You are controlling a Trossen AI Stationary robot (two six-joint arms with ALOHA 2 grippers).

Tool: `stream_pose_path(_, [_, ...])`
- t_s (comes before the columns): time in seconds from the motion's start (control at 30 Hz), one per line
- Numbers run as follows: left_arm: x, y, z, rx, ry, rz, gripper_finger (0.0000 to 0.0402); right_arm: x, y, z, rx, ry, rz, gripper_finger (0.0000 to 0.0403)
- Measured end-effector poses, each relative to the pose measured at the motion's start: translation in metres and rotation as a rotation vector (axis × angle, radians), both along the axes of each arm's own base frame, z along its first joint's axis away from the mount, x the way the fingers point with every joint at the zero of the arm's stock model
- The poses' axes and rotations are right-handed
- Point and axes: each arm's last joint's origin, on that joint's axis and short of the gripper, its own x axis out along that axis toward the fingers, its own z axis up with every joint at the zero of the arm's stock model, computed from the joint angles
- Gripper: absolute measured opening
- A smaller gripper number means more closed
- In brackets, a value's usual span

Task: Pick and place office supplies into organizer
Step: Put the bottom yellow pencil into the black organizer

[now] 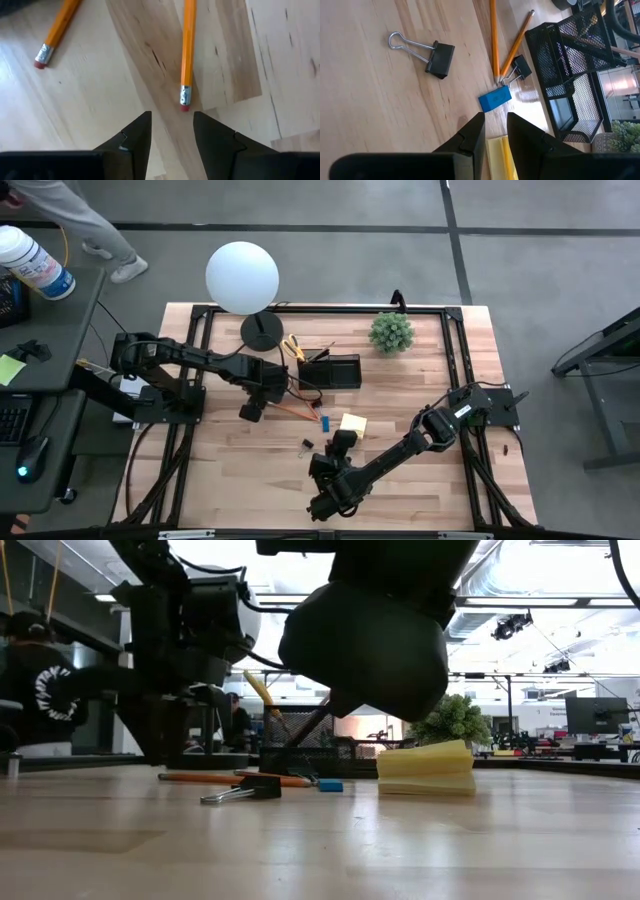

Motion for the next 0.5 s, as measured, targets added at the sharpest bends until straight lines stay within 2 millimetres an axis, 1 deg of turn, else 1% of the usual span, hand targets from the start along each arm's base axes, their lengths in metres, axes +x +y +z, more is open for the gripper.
stream_pose_path(0.17, [0.001,-0.004,0.001,-0.033,-0.005,0.002,0.0136,0.000,0.001,0.000,-0.003,-0.002,0.003,0.0078])
stream_pose_path(0.37, [0.004,-0.015,0.001,-0.028,-0.011,-0.045,0.0136,0.000,0.001,0.000,0.001,-0.008,0.003,0.0078])
stream_pose_path(0.5, [0.005,-0.016,0.001,-0.010,-0.015,-0.049,0.0136,0.000,0.001,0.000,0.002,-0.010,0.003,0.0078])
